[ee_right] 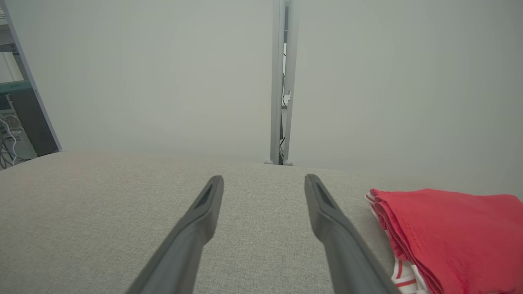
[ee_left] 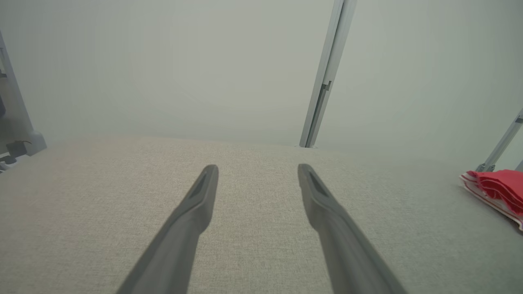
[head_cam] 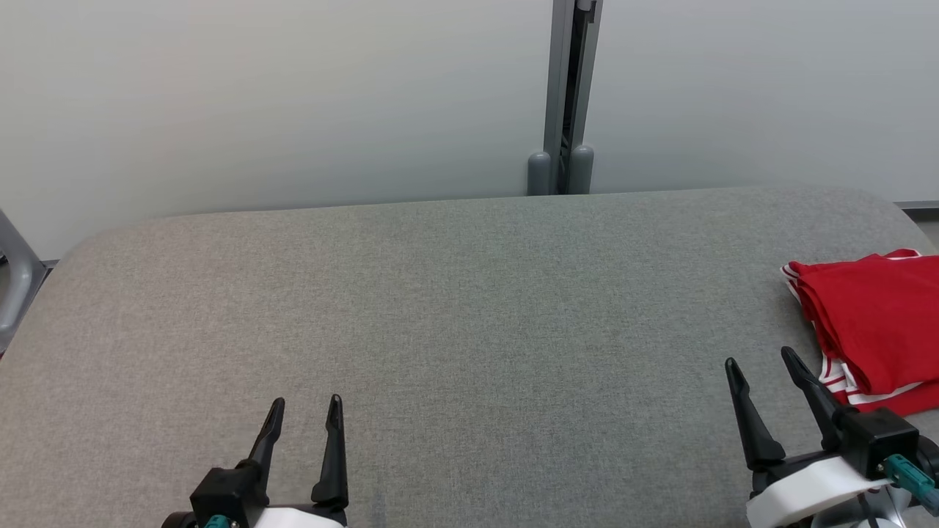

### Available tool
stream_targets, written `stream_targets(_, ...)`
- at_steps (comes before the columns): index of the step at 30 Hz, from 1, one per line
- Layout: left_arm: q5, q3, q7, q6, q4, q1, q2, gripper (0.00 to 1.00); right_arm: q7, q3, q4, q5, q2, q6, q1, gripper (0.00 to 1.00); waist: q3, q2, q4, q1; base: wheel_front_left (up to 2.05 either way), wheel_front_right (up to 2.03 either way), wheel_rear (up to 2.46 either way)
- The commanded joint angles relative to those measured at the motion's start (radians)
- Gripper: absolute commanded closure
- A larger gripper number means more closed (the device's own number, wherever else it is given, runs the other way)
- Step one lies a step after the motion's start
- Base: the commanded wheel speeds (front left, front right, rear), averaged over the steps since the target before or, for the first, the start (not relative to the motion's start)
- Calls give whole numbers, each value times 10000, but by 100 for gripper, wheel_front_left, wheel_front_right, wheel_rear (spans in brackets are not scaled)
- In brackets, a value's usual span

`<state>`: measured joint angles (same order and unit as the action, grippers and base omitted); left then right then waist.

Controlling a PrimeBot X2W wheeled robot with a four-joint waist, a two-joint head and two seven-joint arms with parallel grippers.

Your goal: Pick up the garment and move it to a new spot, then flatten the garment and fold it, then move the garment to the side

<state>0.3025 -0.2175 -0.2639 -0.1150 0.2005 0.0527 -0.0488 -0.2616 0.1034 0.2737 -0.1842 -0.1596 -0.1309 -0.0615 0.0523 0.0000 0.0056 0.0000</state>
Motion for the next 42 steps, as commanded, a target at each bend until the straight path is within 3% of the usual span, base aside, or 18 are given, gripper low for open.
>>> stream_targets(1, 82, 80, 6, 48, -25, -125, -50, 0, -47, 8, -25, 44, -10, 3, -34, 0, -11, 0, 8, 0, 0, 0, 0)
stream_targets(32, 1695, 620, 7, 427, 95, 123, -50, 0, -47, 188, 52, -159, -75, 3, 66, 0, 91, 0, 72, 0, 0, 0, 0)
stream_targets(33, 1694, 577, 3, 399, 100, 61, 0, 100, 0, 195, 38, -149, -7, 0, 8, 100, 91, 0, 72, 0, 0, 0, 0)
stream_targets(38, 1795, 522, 30, 406, 521, 299, 57, 100, 107, 214, 430, -254, 180, 0, 330, 100, 87, 0, 72, 0, 0, 0, 0)
stream_targets(42, 2484, 491, 152, 515, 622, 59, 52, 100, 438, -152, 423, -1002, 230, 0, 237, 100, 65, 0, 67, 0, 0, 0, 0)
